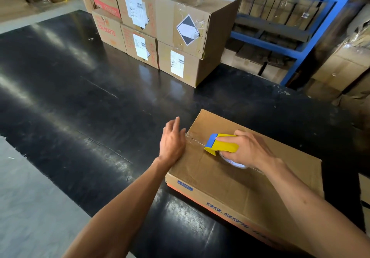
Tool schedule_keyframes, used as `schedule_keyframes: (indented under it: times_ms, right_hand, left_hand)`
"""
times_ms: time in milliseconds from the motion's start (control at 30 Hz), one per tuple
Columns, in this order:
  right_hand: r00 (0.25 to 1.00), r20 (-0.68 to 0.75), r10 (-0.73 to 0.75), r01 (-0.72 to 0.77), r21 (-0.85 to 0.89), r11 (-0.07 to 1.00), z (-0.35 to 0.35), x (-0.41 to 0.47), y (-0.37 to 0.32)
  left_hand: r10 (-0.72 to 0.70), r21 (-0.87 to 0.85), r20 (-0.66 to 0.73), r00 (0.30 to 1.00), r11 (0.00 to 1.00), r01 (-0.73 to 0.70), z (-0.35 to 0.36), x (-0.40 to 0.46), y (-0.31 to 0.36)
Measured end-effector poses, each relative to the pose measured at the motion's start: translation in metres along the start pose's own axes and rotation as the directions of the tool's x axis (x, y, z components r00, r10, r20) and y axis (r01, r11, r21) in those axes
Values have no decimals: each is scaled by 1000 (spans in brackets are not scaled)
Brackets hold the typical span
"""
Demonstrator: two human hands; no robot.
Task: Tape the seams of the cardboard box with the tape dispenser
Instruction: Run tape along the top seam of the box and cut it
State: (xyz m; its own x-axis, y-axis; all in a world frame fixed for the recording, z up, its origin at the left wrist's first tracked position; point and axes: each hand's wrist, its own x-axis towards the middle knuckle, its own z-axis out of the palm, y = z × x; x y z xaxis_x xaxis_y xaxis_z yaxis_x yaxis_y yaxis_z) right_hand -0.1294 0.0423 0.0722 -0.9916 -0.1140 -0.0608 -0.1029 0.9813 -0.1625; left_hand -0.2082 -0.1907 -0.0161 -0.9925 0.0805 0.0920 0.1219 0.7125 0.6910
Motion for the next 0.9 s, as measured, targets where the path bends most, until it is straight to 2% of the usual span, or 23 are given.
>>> schedule_keyframes:
  times_ms: [33,100,167,200,333,500,733,900]
  right_hand:
    - [1000,3,6,-6,1,1000,0,0,0]
    - [1000,10,15,-15,5,1000,1,2,1]
    - [1000,17,23,-23,8,1000,1,2,3]
    - [999,21,27,-28,9,1000,1,3,3]
    - [995,88,42,-42,0,999,-3,9,5]
    - [993,120,14,-10,-39,999,-8,13,5]
    - [992,113,-54,67,-113,991,-13,2,20]
    - [984,176,-7,31,-133,991,-15,-40,67]
  left_hand:
    - [127,0,39,991,992,-127,2,-3,4]
    - [307,52,214,927,944,-325,13,-9,6]
    - [361,212,388,848,860,-464,24,-11,3]
    - [360,267,431,828,825,-498,26,-9,0]
    - [388,340,478,788,745,-573,26,-6,-7]
    - [399,435,480,782,666,-607,22,-11,-3]
    - [363,448,509,780,662,-601,19,-11,-1]
    - [371,452,513,775,651,-610,18,-12,-1]
